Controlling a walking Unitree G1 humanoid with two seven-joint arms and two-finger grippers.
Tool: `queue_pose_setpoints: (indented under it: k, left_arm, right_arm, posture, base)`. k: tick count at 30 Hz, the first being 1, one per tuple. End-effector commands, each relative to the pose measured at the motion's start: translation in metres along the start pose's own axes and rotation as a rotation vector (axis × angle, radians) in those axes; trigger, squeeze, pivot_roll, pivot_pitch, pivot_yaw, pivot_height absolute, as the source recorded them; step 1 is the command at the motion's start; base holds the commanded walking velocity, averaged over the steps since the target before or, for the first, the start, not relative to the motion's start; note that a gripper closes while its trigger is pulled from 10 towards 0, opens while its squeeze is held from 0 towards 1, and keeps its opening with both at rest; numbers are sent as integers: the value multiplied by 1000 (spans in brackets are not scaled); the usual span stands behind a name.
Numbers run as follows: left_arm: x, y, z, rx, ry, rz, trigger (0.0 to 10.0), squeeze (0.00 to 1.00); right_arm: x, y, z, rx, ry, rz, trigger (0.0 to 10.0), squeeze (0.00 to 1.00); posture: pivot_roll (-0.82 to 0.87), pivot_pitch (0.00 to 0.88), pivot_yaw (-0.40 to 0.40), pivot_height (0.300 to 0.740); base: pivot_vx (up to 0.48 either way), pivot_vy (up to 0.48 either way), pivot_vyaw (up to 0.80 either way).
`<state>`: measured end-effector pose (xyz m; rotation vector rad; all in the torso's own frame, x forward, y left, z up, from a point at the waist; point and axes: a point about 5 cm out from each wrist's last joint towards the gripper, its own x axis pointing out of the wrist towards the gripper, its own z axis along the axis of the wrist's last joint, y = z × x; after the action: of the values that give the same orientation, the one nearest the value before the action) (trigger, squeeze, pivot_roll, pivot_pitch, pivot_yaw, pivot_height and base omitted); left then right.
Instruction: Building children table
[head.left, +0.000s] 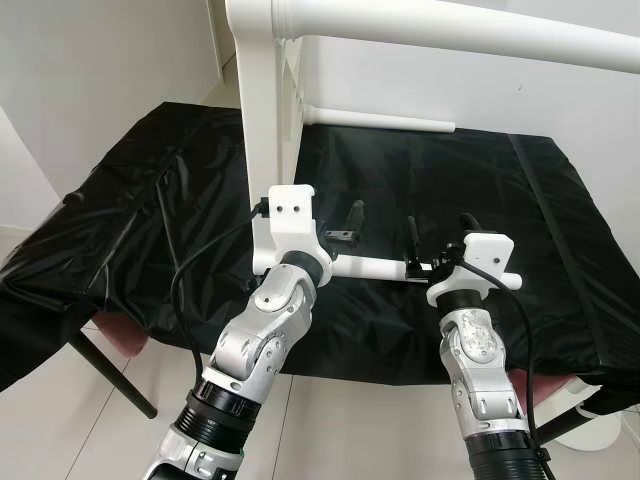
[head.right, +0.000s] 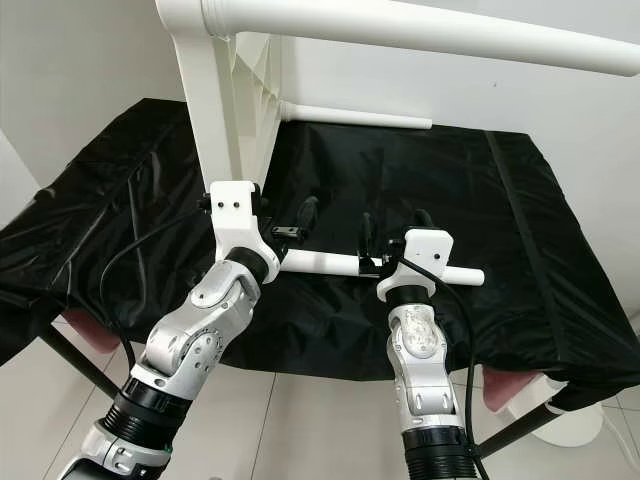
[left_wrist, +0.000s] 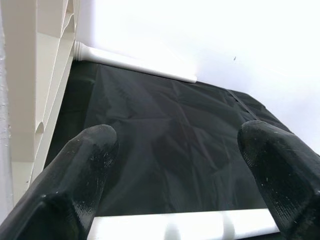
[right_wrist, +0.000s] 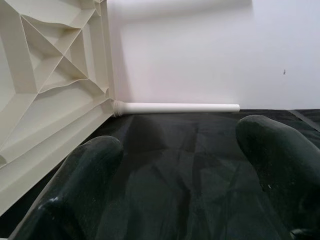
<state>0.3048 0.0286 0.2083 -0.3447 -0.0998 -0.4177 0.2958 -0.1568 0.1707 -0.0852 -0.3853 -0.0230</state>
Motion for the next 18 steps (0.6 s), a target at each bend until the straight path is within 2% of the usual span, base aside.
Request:
queue_pose_setpoints:
  k: [1,18]
  left_arm:
    - [-1,-13,2,9,-6,-234,10000,0]
    - [-1,-13,2,9,-6,-234,10000,0]
  right_arm:
    - [0,0,-1,2,6,-4,10000,0]
    - [0,0,-1,2,6,-4,10000,0]
  posture:
    - [48,101,-9,740]
    - [48,101,-9,740]
  base:
    - [0,0,0]
    - [0,0,0]
